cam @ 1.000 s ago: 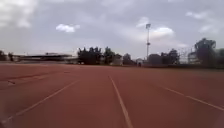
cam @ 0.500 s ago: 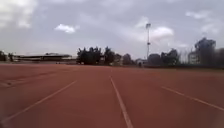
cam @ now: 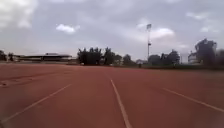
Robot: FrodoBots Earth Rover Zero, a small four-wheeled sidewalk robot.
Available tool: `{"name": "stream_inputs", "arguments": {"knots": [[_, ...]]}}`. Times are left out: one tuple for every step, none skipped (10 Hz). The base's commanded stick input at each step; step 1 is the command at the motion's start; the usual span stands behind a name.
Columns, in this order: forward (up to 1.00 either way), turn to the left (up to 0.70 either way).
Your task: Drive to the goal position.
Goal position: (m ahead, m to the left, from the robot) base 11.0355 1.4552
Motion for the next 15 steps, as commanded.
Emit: {"name": "stream_inputs", "arguments": {"knots": [[0.45, 0.0], [0.45, 0.0], [0.45, 0.0], [0.45, 0.0], [0.45, 0.0], [0.45, 0.0], [0.45, 0.0], [0.45, 0.0], [0.45, 0.0], [0.45, 0.0], [0.45, 0.0], [0.45, 0.0], [0.45, 0.0], [0.45, 0.0], [0.45, 0.0]]}}
